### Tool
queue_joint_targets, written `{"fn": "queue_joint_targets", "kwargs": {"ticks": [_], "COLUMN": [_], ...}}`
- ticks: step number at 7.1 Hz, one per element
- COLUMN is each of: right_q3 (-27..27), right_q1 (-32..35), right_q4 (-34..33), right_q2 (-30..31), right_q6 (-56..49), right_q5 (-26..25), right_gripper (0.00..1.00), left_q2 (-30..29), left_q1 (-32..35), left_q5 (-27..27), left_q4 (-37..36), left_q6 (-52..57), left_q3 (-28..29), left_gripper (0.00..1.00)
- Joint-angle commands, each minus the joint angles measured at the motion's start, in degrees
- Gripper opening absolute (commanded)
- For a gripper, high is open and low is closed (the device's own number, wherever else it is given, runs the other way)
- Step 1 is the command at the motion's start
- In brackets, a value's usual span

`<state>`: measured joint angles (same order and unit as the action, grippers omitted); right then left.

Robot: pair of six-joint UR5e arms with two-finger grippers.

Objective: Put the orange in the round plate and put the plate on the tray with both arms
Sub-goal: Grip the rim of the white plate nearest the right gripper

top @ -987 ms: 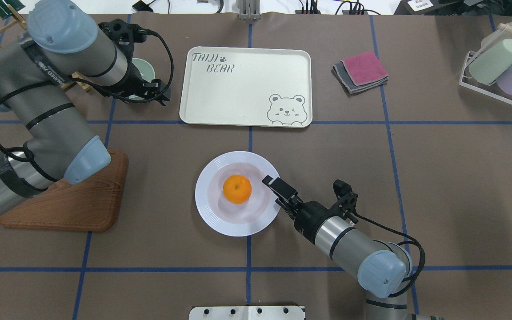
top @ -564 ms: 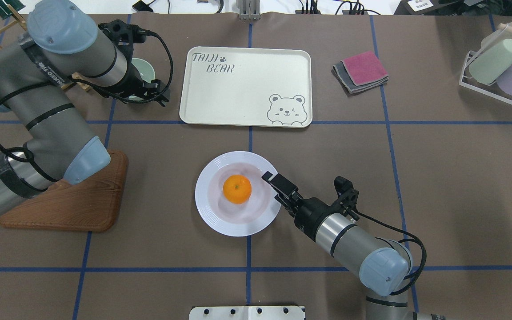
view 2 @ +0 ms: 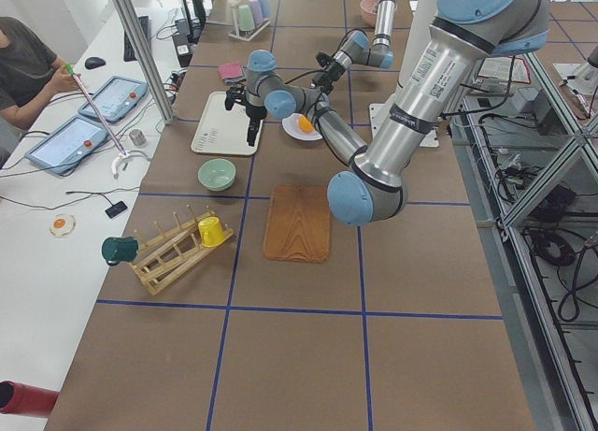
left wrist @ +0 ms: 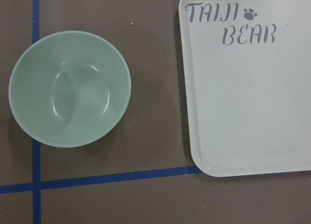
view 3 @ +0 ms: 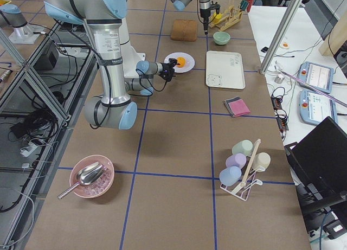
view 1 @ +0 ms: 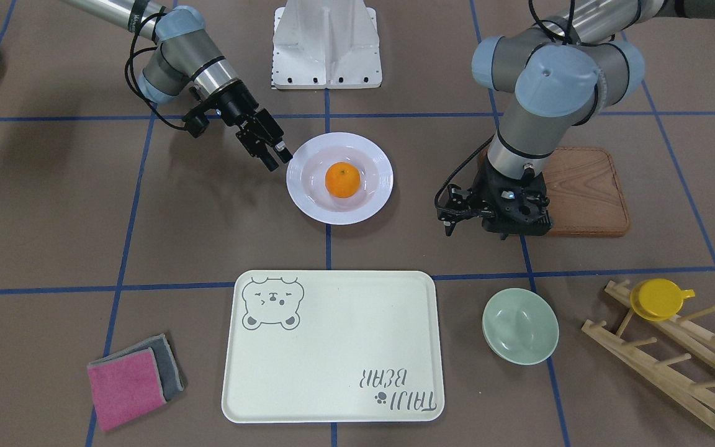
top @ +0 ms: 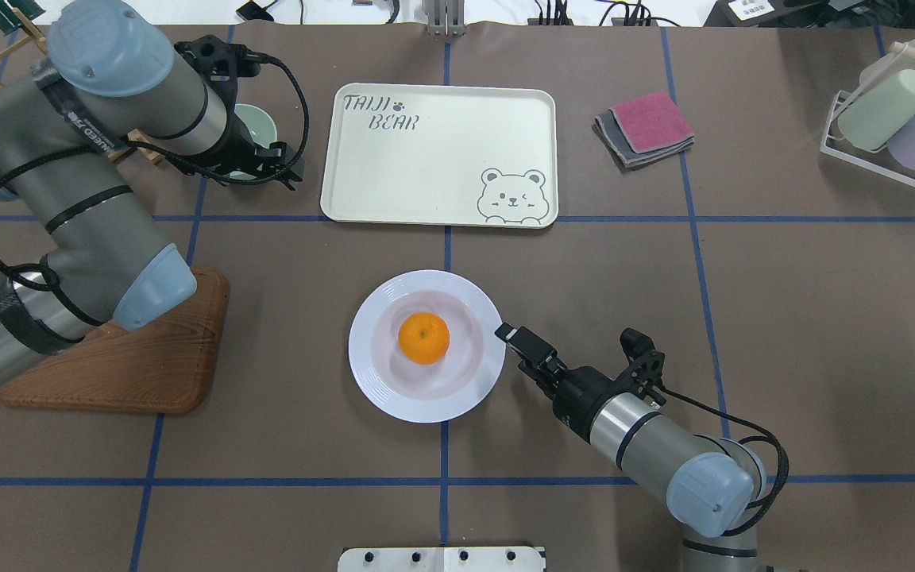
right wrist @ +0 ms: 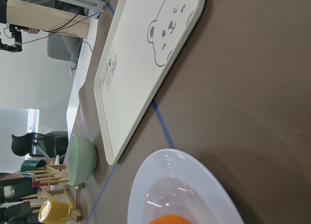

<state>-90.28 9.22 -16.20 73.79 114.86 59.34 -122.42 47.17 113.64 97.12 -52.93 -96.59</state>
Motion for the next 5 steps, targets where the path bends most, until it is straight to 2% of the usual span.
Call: {"fn": "queue_joint_targets", "kwargs": {"ticks": [1, 2, 3, 4, 5], "right_q3": [2.3, 4.5, 4.8, 4.9, 4.9], "right_q1": [-0.3, -0.5, -0.5, -0.4, -0.5], "right_q4": [-0.1, -0.1, -0.1, -0.1, -0.1], "right_q2": [-2.8, -3.8, -4.5, -4.5, -4.5], "right_q6": [0.6, 1.1, 2.1, 2.3, 2.3], "right_q5": [-0.5, -0.6, -0.7, -0.7, -1.1], "right_gripper": [0.88, 0.87, 0.75, 0.54, 0.22], "left_q2": [0.0, 0.0, 0.1, 0.0, 0.0], "left_q1": [-0.1, -0.1, -0.1, -0.1, -0.1], "left_q5": [0.0, 0.0, 0.0, 0.0, 0.0], "left_q4": [0.0, 0.0, 0.0, 0.0, 0.0], "left_q6": [-0.2, -0.2, -0.2, -0.2, -0.2], "left_q3": [-0.3, -0.3, -0.3, -0.3, -0.3], "left_gripper": [1.00, 1.00, 1.00, 1.00, 1.00]}}
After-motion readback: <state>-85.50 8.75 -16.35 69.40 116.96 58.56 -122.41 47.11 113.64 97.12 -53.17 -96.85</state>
